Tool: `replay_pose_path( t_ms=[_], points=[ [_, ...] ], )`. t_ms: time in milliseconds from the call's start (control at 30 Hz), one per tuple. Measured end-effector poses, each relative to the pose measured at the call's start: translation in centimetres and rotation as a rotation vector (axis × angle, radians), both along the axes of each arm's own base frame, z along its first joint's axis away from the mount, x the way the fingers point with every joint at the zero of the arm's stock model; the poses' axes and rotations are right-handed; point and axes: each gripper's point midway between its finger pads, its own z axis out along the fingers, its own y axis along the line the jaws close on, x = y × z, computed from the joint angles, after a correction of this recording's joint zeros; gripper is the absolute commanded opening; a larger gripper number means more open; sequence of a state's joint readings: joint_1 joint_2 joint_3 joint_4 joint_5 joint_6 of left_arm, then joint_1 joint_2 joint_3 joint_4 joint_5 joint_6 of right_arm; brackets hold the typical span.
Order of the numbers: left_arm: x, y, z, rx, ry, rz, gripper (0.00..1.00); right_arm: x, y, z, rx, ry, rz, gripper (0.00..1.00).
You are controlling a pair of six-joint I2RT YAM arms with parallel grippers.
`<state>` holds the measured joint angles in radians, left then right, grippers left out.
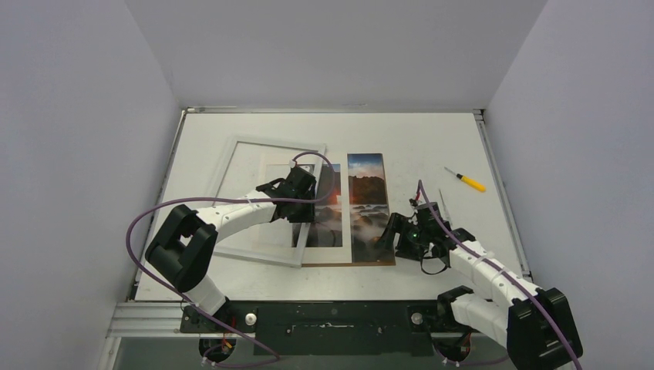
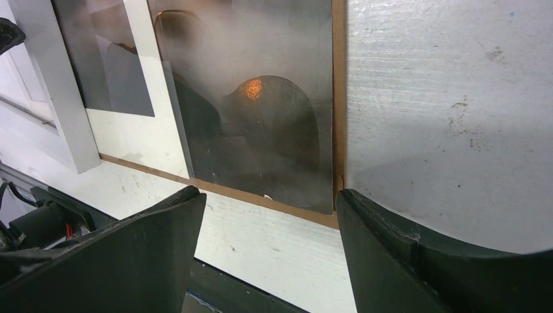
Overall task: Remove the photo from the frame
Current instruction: Pick up the photo from the photo frame.
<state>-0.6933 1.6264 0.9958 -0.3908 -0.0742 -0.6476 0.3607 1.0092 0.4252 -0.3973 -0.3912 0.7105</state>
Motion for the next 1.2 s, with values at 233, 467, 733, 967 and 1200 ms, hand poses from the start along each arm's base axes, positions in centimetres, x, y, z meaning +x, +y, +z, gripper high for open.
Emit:
replay_pose_path(
  t_ms=[233,467,733,967,1200],
  points=[
    [-0.01,0.01,0.0,0.0,0.0,0.0,0.3,0.05,0.22,-0.57,0.004,0.017,0.007,0.72],
    [0.0,0.03,-0.01,0.001,0.0,0.001,0.3,0.0,0.36,-0.78,0.013,0.02,0.014,0.67],
    [0.0,0.02,-0.01,0.0,0.001,0.0,0.29,-0.04,0.33,-0.81,0.01,0.018,0.021,0.66],
    [0.0,0.03,-0.01,0.001,0.0,0.001,0.29,-0.2,0.68,-0.6,0.029,0.019,0.038,0.66],
    [0.0,0.02,-0.01,0.0,0.001,0.0,0.29,-0.26,1.02,-0.33,0.049,0.019,0.05,0.69]
  ],
)
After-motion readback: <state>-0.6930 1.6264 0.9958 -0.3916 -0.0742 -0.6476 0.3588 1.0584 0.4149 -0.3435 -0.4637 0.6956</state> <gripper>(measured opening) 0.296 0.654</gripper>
